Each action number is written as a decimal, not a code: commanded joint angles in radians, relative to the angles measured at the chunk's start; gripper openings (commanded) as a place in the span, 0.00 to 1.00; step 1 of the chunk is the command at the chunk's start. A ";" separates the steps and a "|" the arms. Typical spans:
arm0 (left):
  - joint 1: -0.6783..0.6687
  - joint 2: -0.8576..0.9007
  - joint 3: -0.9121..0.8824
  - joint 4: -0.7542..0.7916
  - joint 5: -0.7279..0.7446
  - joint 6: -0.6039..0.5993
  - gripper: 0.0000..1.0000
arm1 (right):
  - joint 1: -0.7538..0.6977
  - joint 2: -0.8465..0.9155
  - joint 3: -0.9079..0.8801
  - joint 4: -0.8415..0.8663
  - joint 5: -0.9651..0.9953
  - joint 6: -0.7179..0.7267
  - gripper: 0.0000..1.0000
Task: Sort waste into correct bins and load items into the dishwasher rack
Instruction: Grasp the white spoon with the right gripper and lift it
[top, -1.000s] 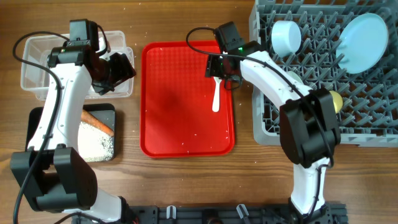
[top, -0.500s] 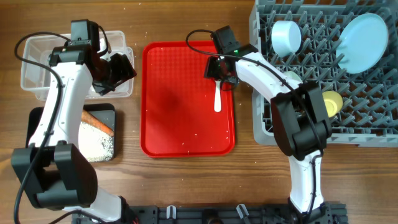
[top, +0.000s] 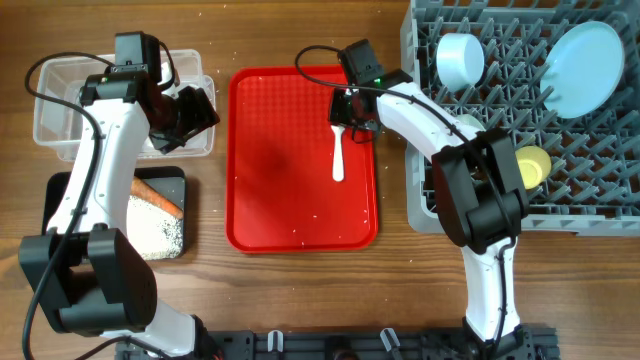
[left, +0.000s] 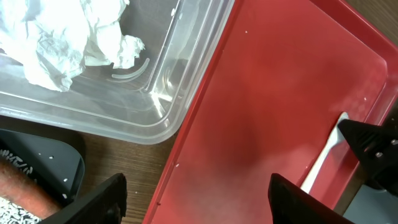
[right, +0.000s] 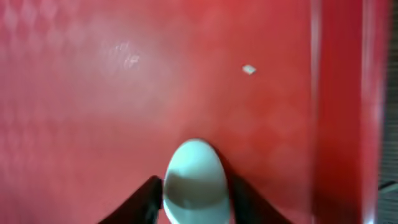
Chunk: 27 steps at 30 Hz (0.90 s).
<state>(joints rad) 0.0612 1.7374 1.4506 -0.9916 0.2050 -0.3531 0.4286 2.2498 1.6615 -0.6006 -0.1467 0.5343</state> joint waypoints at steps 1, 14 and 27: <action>0.002 0.011 0.006 -0.001 -0.016 0.009 0.72 | 0.000 0.080 -0.033 -0.104 -0.037 -0.125 0.45; 0.002 0.011 0.006 -0.005 -0.016 0.008 0.72 | 0.033 0.131 -0.033 -0.082 -0.031 -0.083 0.47; 0.002 0.011 0.006 -0.008 -0.016 0.008 0.72 | 0.033 0.156 -0.033 -0.043 -0.031 -0.025 0.25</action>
<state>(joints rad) 0.0612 1.7374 1.4506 -0.9958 0.2024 -0.3531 0.4446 2.2723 1.6859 -0.6197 -0.1848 0.4942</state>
